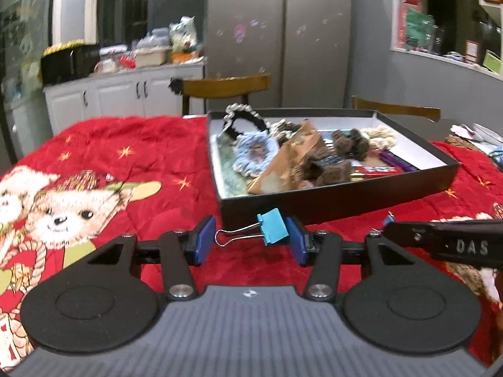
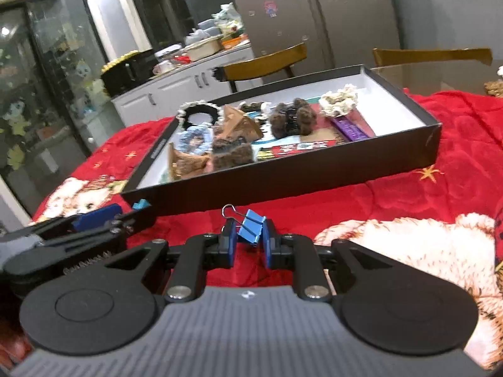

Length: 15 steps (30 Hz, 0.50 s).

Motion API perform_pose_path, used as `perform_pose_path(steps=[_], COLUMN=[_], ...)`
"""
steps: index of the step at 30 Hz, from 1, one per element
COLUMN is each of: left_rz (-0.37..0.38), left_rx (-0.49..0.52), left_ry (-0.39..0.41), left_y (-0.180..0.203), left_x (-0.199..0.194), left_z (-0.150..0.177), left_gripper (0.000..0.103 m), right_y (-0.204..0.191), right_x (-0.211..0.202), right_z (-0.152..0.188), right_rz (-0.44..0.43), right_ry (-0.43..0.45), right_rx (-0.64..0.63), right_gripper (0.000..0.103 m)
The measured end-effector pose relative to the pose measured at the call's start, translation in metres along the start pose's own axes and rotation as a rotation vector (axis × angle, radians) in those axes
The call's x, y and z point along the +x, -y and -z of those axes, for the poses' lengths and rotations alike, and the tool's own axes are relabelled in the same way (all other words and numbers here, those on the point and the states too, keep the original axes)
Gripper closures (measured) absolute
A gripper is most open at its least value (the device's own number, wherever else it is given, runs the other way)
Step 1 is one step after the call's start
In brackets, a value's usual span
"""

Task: Organize objects
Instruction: 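Carry the blue binder clip over the black box and lower it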

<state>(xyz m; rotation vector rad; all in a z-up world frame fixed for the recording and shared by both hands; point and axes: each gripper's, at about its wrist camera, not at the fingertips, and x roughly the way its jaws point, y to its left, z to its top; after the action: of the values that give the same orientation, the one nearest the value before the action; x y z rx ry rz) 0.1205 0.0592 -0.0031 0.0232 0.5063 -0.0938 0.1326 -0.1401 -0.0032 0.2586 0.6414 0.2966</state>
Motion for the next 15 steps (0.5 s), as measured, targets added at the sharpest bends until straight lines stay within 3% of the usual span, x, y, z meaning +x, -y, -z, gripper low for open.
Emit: perform_pose_path(steps=[7, 15], left_rz=[0.005, 0.013], left_rx=[-0.001, 0.006], left_ry=[0.032, 0.069], left_y=[0.002, 0.013], left_x=[-0.004, -0.019], left_z=[0.0, -0.019], left_gripper=[0.047, 0.047], right_y=[0.008, 0.014], right_x=[-0.014, -0.044], right_z=[-0.015, -0.053], right_rz=[-0.087, -0.083], right_ry=[0.017, 0.086], right_rx=[0.054, 0.07], right_gripper=[0.083, 0.083])
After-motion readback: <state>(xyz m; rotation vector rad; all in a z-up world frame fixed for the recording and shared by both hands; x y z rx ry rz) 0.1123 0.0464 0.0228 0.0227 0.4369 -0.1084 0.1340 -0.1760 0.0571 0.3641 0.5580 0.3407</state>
